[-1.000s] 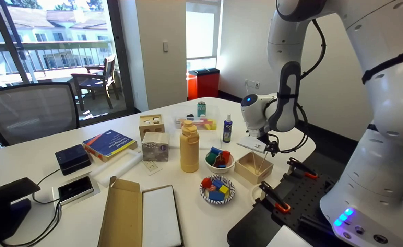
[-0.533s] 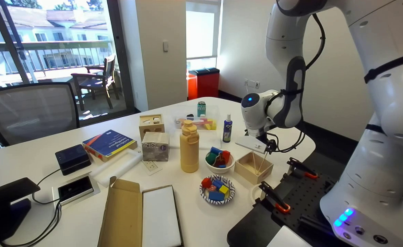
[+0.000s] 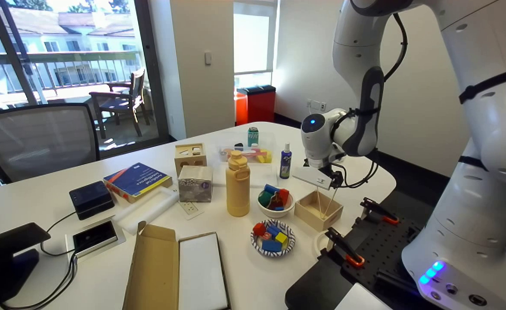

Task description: Stir the bowl with the straws

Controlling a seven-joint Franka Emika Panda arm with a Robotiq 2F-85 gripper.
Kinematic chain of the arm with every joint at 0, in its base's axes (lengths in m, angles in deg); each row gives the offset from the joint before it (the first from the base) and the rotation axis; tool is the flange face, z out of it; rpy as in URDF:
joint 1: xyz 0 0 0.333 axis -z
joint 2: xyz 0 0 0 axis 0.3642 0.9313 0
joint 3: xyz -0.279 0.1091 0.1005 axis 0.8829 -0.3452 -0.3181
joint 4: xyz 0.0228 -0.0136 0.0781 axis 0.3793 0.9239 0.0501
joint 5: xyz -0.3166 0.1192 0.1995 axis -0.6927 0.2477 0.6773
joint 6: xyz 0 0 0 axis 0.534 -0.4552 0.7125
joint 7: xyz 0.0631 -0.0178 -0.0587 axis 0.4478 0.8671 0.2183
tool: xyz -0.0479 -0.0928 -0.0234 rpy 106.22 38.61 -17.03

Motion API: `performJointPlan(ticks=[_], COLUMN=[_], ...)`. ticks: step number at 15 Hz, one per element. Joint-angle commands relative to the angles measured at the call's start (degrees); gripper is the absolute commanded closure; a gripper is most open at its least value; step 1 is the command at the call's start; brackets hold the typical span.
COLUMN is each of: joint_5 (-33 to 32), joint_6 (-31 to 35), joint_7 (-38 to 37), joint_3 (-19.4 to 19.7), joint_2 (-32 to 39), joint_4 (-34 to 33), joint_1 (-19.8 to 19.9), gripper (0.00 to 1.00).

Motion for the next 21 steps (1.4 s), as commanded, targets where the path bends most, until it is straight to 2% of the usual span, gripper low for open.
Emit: performJointPlan(ticks=[1,15,21], joint_5=[0.1,11.61,17.75], joint_6=[-0.44,-2.02,-2.55], joint_7=[0.0,10.3,16.61], joint_3=[0.02,-2.75,-4.17], joint_2=[1.06,8.42,8.55], joint_4=[-0.92,-7.18,-6.99], joint_1=[-0.21,1.38,2.64], gripper=[0.0,0.0,0.0])
